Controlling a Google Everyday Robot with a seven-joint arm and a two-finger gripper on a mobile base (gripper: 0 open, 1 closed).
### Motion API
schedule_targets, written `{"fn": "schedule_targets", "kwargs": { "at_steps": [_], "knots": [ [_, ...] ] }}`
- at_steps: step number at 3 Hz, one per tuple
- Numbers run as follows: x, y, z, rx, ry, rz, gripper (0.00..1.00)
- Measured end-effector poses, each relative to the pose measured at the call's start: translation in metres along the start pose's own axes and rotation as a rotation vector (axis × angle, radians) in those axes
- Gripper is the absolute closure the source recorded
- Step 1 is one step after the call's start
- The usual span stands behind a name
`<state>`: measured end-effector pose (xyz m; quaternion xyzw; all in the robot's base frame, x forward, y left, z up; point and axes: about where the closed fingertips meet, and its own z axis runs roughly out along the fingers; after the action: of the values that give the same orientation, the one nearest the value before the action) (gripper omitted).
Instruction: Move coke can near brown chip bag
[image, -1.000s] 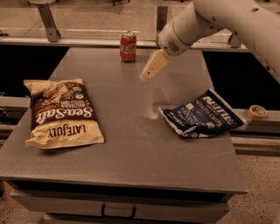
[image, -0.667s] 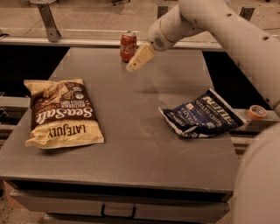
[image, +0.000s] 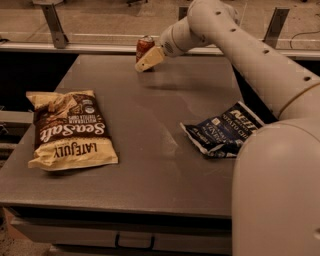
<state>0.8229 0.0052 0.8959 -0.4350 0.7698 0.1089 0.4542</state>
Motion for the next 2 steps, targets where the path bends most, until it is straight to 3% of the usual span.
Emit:
{"fn": "schedule_targets", "kwargs": {
  "at_steps": [1,2],
  "knots": [
    [0.01,-0.024,0.016,0.065,-0.021,0.098,0.0],
    [0.015,-0.034,0.031,0.064,-0.051,0.174,0.0]
  ]
}}
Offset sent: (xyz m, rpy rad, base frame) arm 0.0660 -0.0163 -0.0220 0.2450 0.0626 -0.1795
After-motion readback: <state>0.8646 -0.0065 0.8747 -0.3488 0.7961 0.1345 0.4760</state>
